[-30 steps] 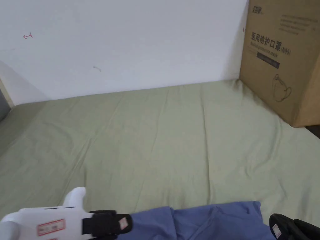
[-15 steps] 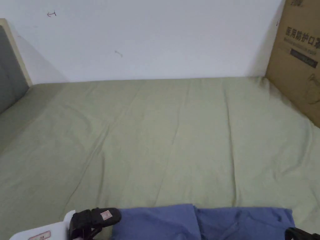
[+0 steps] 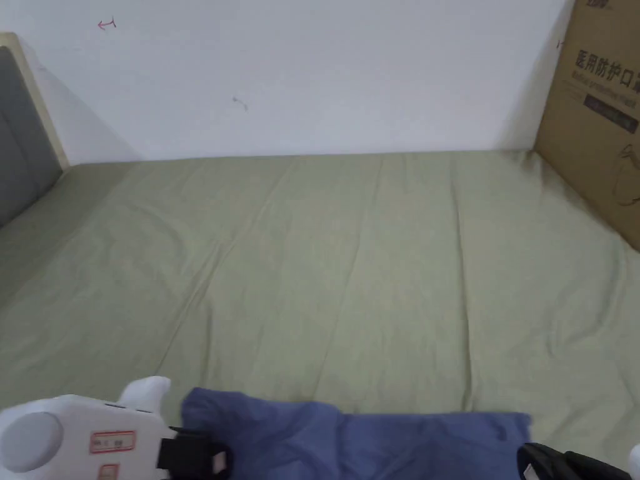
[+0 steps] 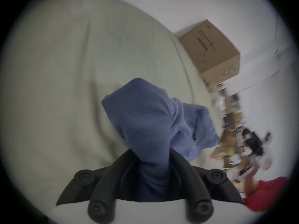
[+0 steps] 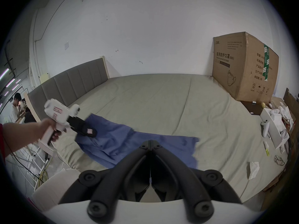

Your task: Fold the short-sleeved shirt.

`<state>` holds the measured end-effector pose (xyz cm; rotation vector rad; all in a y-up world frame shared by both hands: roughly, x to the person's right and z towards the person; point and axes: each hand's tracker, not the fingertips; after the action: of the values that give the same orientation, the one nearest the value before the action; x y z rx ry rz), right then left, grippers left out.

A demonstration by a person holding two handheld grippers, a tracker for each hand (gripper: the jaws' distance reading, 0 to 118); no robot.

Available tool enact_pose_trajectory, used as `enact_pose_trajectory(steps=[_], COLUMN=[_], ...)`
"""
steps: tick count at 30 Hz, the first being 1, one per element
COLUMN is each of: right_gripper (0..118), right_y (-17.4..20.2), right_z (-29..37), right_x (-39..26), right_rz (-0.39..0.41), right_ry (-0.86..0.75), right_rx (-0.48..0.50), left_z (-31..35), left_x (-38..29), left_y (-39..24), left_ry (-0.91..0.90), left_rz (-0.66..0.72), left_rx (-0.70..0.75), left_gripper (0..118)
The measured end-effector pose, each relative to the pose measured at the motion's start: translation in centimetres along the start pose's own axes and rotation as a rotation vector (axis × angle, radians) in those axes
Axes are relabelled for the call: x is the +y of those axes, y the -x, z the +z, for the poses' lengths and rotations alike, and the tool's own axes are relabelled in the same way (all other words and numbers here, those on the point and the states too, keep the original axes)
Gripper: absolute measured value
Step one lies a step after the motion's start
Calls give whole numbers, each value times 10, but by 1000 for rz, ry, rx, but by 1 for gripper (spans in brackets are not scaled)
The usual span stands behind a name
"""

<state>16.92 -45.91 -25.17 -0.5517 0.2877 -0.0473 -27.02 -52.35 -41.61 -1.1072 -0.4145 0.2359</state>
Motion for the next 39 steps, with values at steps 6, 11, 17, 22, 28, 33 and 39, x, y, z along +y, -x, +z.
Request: enact_pose_trajectory(steps=[6, 11, 17, 22, 28, 33, 39], right_gripper=[0, 0, 0, 0, 0, 0, 0], right_y=[-9, -26, -52, -70, -77, -71, -66], right_z=[17, 35, 57, 66, 59, 54, 57], right_x=[-7, -16, -24, -24, -27, -28, -32], right_rz=[-36, -84, -107, -147, -200, -194, -126], right_ry=[-32, -45, -34, -43, -58, -45, -37], right_rx=[16, -11, -79, -117, -122, -100, -110], left_z=[51, -2, -113, -118, -51, -52, -114], left_x=[9, 24, 28, 33, 30, 19, -1], left_y=[-56, -127, -197, -202, -201, -212, -236], left_ry=[42, 97, 231, 190, 9, -60, 85], left_rz=[-144, -51, 77, 132, -111, -275, -284], left_rx=[210, -38, -261, -236, -64, 177, 17], left_gripper=[10, 10, 53, 116, 103, 1, 1])
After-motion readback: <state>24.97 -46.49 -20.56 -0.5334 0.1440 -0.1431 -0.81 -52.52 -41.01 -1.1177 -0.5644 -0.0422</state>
